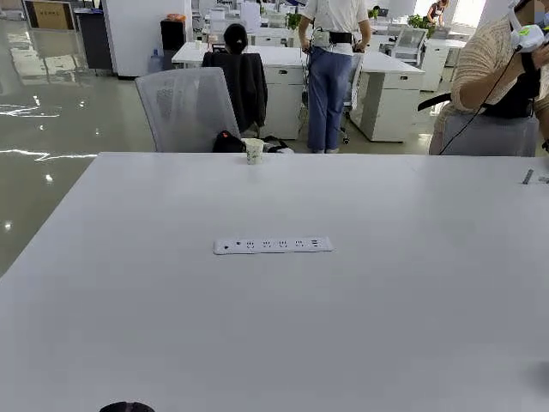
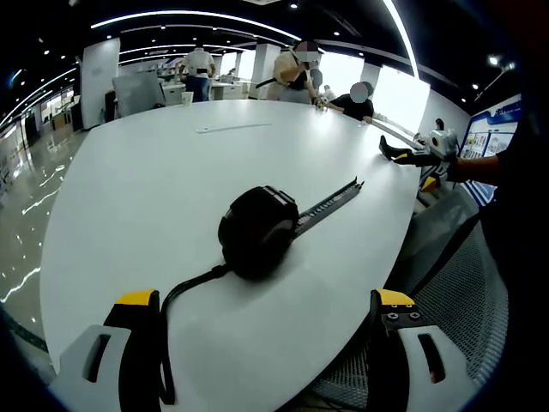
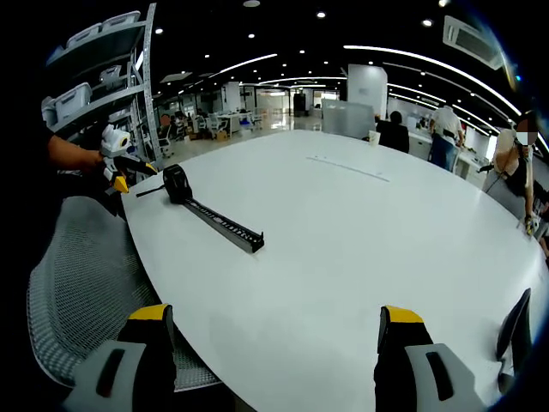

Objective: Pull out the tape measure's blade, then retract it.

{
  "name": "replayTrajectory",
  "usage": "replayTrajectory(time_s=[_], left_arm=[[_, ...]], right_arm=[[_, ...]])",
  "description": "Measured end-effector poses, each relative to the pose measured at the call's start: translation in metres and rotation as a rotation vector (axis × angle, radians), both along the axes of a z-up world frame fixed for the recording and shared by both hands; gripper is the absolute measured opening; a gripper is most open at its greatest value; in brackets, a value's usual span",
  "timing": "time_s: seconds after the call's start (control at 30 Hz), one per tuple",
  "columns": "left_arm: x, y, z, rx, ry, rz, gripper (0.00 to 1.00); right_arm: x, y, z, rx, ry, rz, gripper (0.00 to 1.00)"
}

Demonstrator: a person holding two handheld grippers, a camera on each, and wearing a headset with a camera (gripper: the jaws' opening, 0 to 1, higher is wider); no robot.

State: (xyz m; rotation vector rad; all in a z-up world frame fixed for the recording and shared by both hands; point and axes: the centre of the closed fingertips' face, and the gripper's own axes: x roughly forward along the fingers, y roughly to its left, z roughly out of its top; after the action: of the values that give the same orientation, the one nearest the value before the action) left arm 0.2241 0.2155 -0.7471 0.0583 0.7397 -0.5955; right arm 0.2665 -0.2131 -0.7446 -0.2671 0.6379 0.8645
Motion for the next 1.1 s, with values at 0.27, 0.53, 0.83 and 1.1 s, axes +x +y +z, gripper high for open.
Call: replayTrajectory(time_s=[0.27,0.53,0.83,1.1], left_arm=[[0.005,-0.003,0.001,0.006,-0.001,-0.01,0.99],[0.023,-0.013,0.014,-0.012,-0.05,0.019,0.99],[0.037,-0.025,0.005,0.005,-0.039,0.035,0.99],[0.041,-0.035,0.001,0.001,-0.018,0.03,0.99]], right_arm=[[0.004,0.002,0.001,-0.018,0.022,0.002,0.99],[0.012,0.016,-0.004,-0.053,0.035,0.064,0.99],[0.03,0.033,-0.001,-0.071,0.048,0.118,0.99],[0.036,0.045,-0.002,-0.113,0.066,0.208,0.99]])
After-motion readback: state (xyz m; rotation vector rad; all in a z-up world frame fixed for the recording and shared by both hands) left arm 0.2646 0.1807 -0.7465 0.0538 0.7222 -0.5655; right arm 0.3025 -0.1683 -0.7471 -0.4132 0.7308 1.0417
